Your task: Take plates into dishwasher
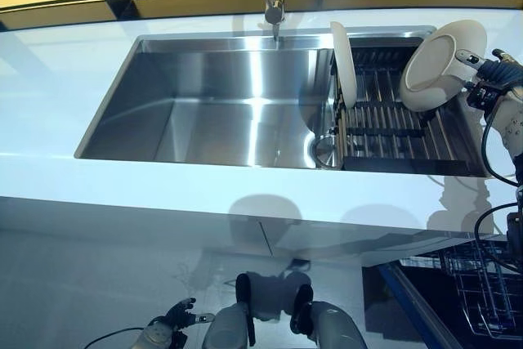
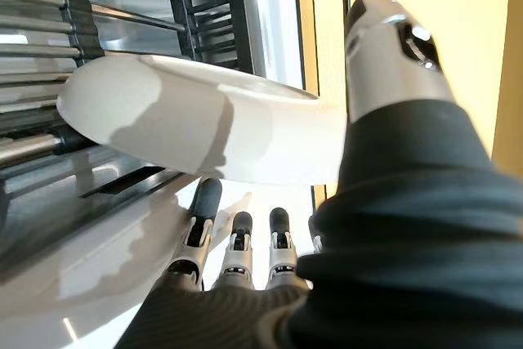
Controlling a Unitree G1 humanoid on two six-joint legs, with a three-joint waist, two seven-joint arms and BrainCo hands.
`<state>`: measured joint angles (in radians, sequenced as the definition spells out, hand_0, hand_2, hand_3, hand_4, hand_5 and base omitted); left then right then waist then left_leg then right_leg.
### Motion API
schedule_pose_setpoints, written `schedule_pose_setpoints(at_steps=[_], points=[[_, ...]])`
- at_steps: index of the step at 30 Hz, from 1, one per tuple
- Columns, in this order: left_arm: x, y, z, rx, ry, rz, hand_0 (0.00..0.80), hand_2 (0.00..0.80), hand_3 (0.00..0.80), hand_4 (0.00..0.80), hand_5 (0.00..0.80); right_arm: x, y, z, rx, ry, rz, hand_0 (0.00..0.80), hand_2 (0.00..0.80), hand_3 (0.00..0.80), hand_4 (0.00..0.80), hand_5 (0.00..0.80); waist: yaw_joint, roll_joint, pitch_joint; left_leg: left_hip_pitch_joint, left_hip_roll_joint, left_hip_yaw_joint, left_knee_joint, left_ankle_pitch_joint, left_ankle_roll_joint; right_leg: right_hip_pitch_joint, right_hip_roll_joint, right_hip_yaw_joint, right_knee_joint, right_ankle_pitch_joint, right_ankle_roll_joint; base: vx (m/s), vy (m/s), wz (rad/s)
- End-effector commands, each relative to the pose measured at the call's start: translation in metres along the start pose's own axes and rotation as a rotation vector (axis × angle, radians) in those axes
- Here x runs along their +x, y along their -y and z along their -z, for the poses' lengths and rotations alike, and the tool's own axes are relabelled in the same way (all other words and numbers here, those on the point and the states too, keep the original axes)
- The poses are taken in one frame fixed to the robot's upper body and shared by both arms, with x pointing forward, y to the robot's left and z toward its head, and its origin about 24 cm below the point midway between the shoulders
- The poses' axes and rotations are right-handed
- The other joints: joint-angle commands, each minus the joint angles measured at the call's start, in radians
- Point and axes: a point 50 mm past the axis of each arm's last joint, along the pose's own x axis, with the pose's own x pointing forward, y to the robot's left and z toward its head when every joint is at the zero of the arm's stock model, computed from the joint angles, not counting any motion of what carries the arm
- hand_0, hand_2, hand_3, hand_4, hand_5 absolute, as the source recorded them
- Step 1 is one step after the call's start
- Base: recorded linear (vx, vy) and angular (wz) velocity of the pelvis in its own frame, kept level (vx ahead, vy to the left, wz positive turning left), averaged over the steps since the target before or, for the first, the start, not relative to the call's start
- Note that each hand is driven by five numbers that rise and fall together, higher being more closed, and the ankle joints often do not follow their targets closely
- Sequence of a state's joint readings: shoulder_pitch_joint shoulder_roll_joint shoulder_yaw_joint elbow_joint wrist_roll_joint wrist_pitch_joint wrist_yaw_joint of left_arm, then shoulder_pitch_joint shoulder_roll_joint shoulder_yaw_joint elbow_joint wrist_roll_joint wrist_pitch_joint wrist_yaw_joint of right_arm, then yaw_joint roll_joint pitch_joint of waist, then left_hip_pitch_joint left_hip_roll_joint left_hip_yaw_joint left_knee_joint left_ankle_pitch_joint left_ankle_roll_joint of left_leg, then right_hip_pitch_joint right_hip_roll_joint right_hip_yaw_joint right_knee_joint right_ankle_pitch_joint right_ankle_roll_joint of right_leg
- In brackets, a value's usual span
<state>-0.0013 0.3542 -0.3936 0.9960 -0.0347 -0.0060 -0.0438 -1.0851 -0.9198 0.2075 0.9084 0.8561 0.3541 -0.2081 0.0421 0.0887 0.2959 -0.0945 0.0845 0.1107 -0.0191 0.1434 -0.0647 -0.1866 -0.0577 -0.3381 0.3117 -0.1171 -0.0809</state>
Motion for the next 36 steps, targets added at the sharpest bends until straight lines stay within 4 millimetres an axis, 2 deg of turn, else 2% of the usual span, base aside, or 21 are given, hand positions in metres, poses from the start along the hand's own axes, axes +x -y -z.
schedule_pose_setpoints(at_steps=[1,2,3,5,6,9,10,11,16,18,23,28,32,33,34,36], points=[[-0.0016,0.0059,0.007,0.038,-0.023,0.034,0.0,0.0,0.0,0.0,0.0,-0.0038,-0.0347,-0.0197,0.04,0.043,-0.125,0.0,0.0,0.0,0.0,0.0,0.016,-0.069,0.009,0.065,-0.045,0.068,0.024,-0.184,0.01,0.142,0.036,0.05,-0.21,-0.042,0.016,0.0,0.0,0.0],[-0.0016,0.0061,0.007,0.038,-0.022,0.034,0.0,0.0,0.0,0.0,0.0,-0.0037,-0.0348,-0.0192,0.039,0.042,-0.125,0.0,0.0,0.0,0.0,0.0,0.017,-0.069,0.008,0.065,-0.045,0.069,0.024,-0.183,0.01,0.142,0.035,0.049,-0.21,-0.042,0.016,0.0,0.0,0.0],[-0.0016,0.0062,0.0067,0.038,-0.021,0.035,0.0,0.0,0.0,0.0,0.0,-0.0036,-0.0353,-0.0183,0.039,0.038,-0.13,0.047,0.047,0.047,0.047,0.047,0.017,-0.069,0.008,0.066,-0.046,0.068,0.022,-0.183,0.01,0.142,0.035,0.048,-0.21,-0.042,0.016,0.0,0.0,0.0],[-0.0015,0.0063,0.0064,0.039,-0.02,0.035,0.0,0.0,0.0,0.0,0.0,-0.0034,-0.0357,-0.018,0.038,0.036,-0.134,0.078,0.078,0.078,0.078,0.078,0.018,-0.069,0.008,0.066,-0.046,0.068,0.021,-0.182,0.01,0.141,0.035,0.048,-0.21,-0.041,0.016,0.0,0.0,0.0],[-0.0014,0.0065,0.0065,0.037,-0.02,0.035,0.0,0.0,0.0,0.0,0.0,-0.0033,-0.0359,-0.0179,0.037,0.036,-0.137,0.122,0.122,0.122,0.122,0.122,0.018,-0.069,0.009,0.066,-0.046,0.068,0.021,-0.182,0.01,0.141,0.036,0.048,-0.211,-0.041,0.016,0.0,0.0,0.0],[-0.0015,0.0069,0.0073,0.037,-0.021,0.036,0.0,0.0,0.0,0.0,0.0,-0.0032,-0.0361,-0.0173,0.034,0.032,-0.139,0.169,0.169,0.169,0.169,0.169,0.019,-0.071,0.008,0.067,-0.047,0.068,0.02,-0.182,0.011,0.144,0.036,0.047,-0.215,-0.039,0.017,0.0,0.0,0.0],[-0.0014,0.0069,0.0071,0.037,-0.021,0.035,0.0,0.0,0.0,0.0,0.0,-0.0033,-0.0368,-0.0171,0.037,0.031,-0.14,0.229,0.229,0.229,0.229,0.229,0.02,-0.071,0.008,0.067,-0.047,0.068,0.019,-0.181,0.011,0.144,0.037,0.047,-0.217,-0.038,0.018,0.0,0.0,0.0],[-0.0014,0.0071,0.0071,0.037,-0.021,0.035,0.0,0.0,0.0,0.0,0.0,-0.0033,-0.0371,-0.0164,0.035,0.029,-0.141,0.245,0.245,0.245,0.245,0.245,0.02,-0.072,0.008,0.066,-0.047,0.068,0.019,-0.181,0.011,0.144,0.037,0.047,-0.218,-0.037,0.018,0.0,0.0,0.0],[-0.0016,0.0068,0.0071,0.034,-0.017,0.032,0.0,0.0,0.0,0.0,0.0,-0.0036,-0.0392,-0.0165,0.034,0.029,-0.143,0.191,0.191,0.191,0.191,0.191,0.021,-0.073,0.012,0.065,-0.046,0.069,0.018,-0.179,0.011,0.143,0.039,0.051,-0.222,-0.034,0.018,-0.002,0.002,0.01],[-0.0013,0.0064,0.0054,0.033,-0.012,0.031,0.0,0.0,0.0,0.0,0.0,-0.0033,-0.0388,-0.0169,0.034,0.031,-0.142,0.229,0.229,0.229,0.229,0.229,0.022,-0.073,0.015,0.063,-0.046,0.067,0.018,-0.179,0.012,0.142,0.04,0.052,-0.222,-0.033,0.018,0.0,0.0,0.0],[-0.0009,0.0047,0.0035,0.033,-0.007,0.028,0.0,0.0,0.0,0.0,0.0,-0.0031,-0.0379,-0.0165,0.036,0.029,-0.134,0.251,0.251,0.251,0.251,0.251,0.023,-0.074,0.02,0.061,-0.047,0.066,0.018,-0.178,0.013,0.14,0.039,0.051,-0.219,-0.033,0.019,0.0,0.0,0.0],[-0.0009,0.0048,0.0029,0.029,-0.003,0.028,0.0,0.0,0.0,0.0,0.0,-0.0027,-0.035,-0.0154,0.033,0.028,-0.118,0.339,0.339,0.339,0.339,0.339,0.024,-0.073,0.021,0.06,-0.047,0.065,0.018,-0.178,0.013,0.138,0.037,0.048,-0.215,-0.035,0.019,0.0,0.0,0.0],[-0.0009,0.0045,0.0019,0.028,0.0,0.029,0.0,0.0,0.0,0.0,0.0,-0.0026,-0.0319,-0.0171,0.033,0.033,-0.091,0.483,0.483,0.483,0.483,0.483,0.025,-0.073,0.021,0.061,-0.048,0.064,0.014,-0.177,0.014,0.137,0.036,0.045,-0.214,-0.035,0.02,0.0,0.0,0.0],[-0.0009,0.0045,0.0019,0.028,0.0,0.029,0.0,0.0,0.0,0.0,0.0,-0.0026,-0.032,-0.0171,0.033,0.033,-0.091,0.483,0.483,0.483,0.483,0.483,0.025,-0.073,0.021,0.061,-0.048,0.064,0.014,-0.177,0.014,0.138,0.036,0.045,-0.214,-0.035,0.02,0.0,0.0,0.0],[-0.0008,0.0047,0.0017,0.026,0.002,0.03,0.0,0.0,0.0,0.0,0.0,-0.0025,-0.0308,-0.0182,0.028,0.041,-0.069,0.662,0.662,0.662,0.662,0.662,0.026,-0.072,0.021,0.061,-0.047,0.064,0.011,-0.176,0.014,0.137,0.036,0.043,-0.213,-0.035,0.02,0.0,0.0,0.0],[-0.0011,0.0056,0.0022,0.025,0.006,0.032,0.0,0.0,0.0,0.0,0.0,-0.0029,-0.0299,-0.0209,0.032,0.056,-0.041,0.778,0.778,0.778,0.778,0.778,0.027,-0.072,0.021,0.062,-0.049,0.062,0.006,-0.174,0.015,0.136,0.035,0.043,-0.214,-0.035,0.02,0.0,0.0,0.0]])
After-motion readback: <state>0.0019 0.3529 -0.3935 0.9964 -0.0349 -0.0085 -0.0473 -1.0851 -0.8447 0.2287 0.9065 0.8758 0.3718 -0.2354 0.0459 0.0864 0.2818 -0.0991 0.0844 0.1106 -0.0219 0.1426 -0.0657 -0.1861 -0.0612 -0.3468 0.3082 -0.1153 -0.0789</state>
